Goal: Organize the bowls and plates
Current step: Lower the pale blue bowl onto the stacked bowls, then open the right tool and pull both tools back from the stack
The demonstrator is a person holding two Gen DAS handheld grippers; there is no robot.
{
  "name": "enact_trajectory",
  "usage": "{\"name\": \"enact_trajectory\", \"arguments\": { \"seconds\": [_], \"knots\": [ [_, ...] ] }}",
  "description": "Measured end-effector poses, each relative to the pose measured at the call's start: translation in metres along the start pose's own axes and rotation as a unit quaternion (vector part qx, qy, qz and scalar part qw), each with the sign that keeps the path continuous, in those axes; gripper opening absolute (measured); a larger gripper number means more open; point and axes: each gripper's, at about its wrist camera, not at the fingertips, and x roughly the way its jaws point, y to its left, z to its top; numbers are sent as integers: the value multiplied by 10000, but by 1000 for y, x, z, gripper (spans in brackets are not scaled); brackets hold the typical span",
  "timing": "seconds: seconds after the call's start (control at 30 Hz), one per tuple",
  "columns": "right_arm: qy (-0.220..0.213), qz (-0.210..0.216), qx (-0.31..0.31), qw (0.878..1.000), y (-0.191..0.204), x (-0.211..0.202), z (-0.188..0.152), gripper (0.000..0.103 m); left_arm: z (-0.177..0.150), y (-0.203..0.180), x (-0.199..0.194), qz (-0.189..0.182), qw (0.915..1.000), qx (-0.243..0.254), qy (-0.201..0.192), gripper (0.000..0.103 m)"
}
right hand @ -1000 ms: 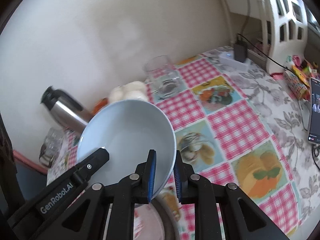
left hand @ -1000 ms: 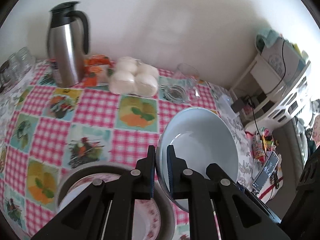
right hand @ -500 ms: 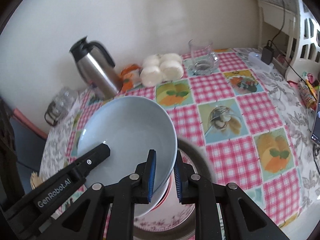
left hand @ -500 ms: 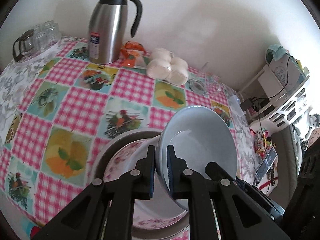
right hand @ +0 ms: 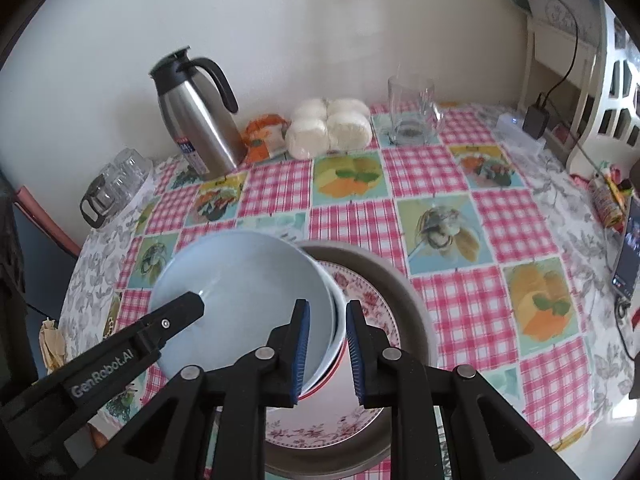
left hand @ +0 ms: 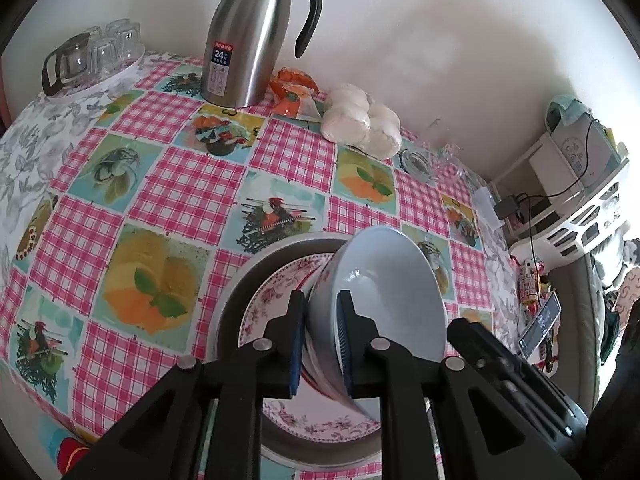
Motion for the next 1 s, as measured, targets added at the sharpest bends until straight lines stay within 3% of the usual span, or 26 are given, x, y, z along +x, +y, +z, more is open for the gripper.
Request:
{"name": "enact_trajectory", "arguments": {
  "seconds": [0.03, 0.13, 0.23, 0.37, 0.63, 0.77, 1.0],
  "knots": [
    [-20, 14, 11, 10000, -1, -2, -1, 22, -3, 1, -2, 0, 10000, 3, -11, 24],
    [-89, 21, 56, 9999, -6, -10, -10, 23, -12, 3, -9, 29, 9999, 94, -133, 57],
    [-137, 45, 125, 9998, -13, -17, -21, 36, -24, 8, -21, 45, 9995, 109, -281, 61],
    [-129, -8, 161, 9998, -23, -23, -41, 54, -38, 17, -29, 206, 9987, 163, -445, 83],
    [162, -206, 63, 9996, -33, -11, -73, 77, -63, 25, -40, 284, 9978, 333, -504, 89],
    [177, -298, -74, 9994, -31, -10, -83, 82, -71, 29, -44, 224, 9980, 331, -496, 96],
    [227, -367, -135, 9990, -31, -10, -96, 87, -86, 33, -45, 748, 9944, 561, -491, 97]
  ]
}}
